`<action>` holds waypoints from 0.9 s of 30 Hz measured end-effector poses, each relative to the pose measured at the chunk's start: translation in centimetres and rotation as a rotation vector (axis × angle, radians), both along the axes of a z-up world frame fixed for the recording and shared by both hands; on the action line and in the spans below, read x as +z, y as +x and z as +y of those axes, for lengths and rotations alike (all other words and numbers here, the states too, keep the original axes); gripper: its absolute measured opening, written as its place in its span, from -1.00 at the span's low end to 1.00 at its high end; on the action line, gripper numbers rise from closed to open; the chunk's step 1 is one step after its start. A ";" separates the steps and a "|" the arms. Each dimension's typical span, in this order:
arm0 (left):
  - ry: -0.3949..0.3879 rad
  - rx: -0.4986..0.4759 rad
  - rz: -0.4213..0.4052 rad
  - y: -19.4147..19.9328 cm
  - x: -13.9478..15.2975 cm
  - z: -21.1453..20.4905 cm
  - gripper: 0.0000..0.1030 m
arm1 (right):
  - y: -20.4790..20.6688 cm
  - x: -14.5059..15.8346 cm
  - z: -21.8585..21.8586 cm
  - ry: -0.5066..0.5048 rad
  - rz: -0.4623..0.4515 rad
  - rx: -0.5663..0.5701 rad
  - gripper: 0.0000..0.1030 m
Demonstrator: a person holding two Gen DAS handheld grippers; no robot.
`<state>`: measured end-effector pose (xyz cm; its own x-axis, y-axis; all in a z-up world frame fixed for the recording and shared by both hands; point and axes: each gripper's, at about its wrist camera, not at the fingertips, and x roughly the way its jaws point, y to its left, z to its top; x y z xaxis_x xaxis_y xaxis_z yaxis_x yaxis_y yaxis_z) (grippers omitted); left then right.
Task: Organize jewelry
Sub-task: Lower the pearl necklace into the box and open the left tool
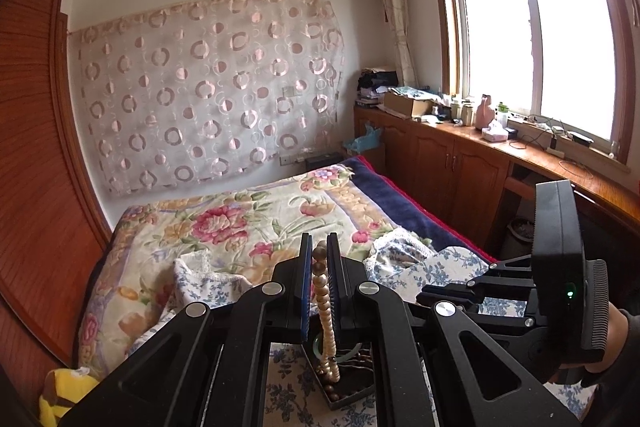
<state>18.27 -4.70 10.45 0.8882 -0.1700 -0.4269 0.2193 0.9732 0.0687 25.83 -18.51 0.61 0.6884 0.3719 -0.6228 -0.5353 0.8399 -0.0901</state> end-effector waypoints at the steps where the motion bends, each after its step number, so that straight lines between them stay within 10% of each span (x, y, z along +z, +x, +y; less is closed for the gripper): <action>1: -0.006 0.000 0.006 0.1 -0.2 0.1 -0.87 | 0.0 0.0 -0.1 0.006 0.001 0.002 -0.89; 14: 0.003 -0.009 0.069 -1.1 -3.2 0.6 -0.82 | -1.3 0.3 -1.9 0.044 -0.008 0.017 -0.88; 27: 0.020 -0.076 0.200 -6.0 -10.8 0.8 -0.09 | -8.2 -5.6 -3.8 0.048 0.081 0.049 -0.44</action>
<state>12.24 -3.94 -0.32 0.7705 -0.2226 -0.5973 0.3030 0.9523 0.0360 17.64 -22.28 -5.01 0.6167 0.4344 -0.6565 -0.5795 0.8150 -0.0051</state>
